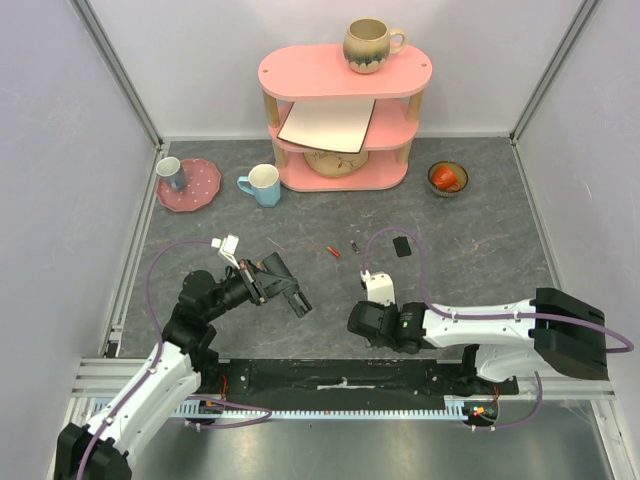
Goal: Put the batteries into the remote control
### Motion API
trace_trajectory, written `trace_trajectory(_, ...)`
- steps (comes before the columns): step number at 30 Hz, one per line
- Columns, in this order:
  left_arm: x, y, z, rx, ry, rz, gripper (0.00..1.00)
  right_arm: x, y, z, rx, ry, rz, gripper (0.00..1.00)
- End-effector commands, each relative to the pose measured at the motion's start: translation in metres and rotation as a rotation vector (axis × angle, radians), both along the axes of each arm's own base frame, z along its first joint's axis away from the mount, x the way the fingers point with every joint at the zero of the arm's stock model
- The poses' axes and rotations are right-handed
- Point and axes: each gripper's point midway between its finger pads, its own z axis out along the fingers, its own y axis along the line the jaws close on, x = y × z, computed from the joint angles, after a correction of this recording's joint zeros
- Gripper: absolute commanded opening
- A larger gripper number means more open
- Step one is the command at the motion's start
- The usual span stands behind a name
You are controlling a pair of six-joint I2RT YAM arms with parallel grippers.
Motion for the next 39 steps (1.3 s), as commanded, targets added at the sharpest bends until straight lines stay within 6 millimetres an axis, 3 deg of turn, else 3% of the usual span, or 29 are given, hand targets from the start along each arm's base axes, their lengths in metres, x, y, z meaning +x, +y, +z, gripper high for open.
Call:
trace_trajectory(1, 0.001, 0.000, 0.011, -0.010, -0.055, -0.003, 0.02, 0.021, 0.006, 0.030, -0.014, -0.116, -0.002, 0.33)
trace_trajectory(3, 0.000, 0.000, 0.012, -0.012, -0.055, -0.007, 0.02, 0.032, 0.010, 0.048, -0.042, -0.157, 0.026, 0.33)
trace_trajectory(8, -0.001, -0.001, 0.012, -0.014, -0.058, -0.016, 0.02, 0.071, 0.006, 0.067, -0.090, -0.203, 0.013, 0.32)
trace_trajectory(13, -0.009, -0.006, 0.013, -0.017, -0.059, -0.075, 0.02, 0.104, 0.006, 0.071, -0.138, -0.217, 0.087, 0.32)
trace_trajectory(17, -0.018, -0.012, 0.015, -0.027, -0.071, -0.153, 0.02, 0.120, 0.019, 0.076, -0.139, -0.249, 0.160, 0.32)
trace_trajectory(26, -0.030, -0.021, 0.029, -0.140, -0.096, -0.256, 0.02, 0.136, 0.036, 0.063, -0.160, -0.251, 0.251, 0.33)
trace_trajectory(39, -0.032, -0.019, 0.025, -0.135, -0.103, -0.246, 0.02, 0.144, 0.041, 0.045, -0.152, -0.208, 0.287, 0.33)
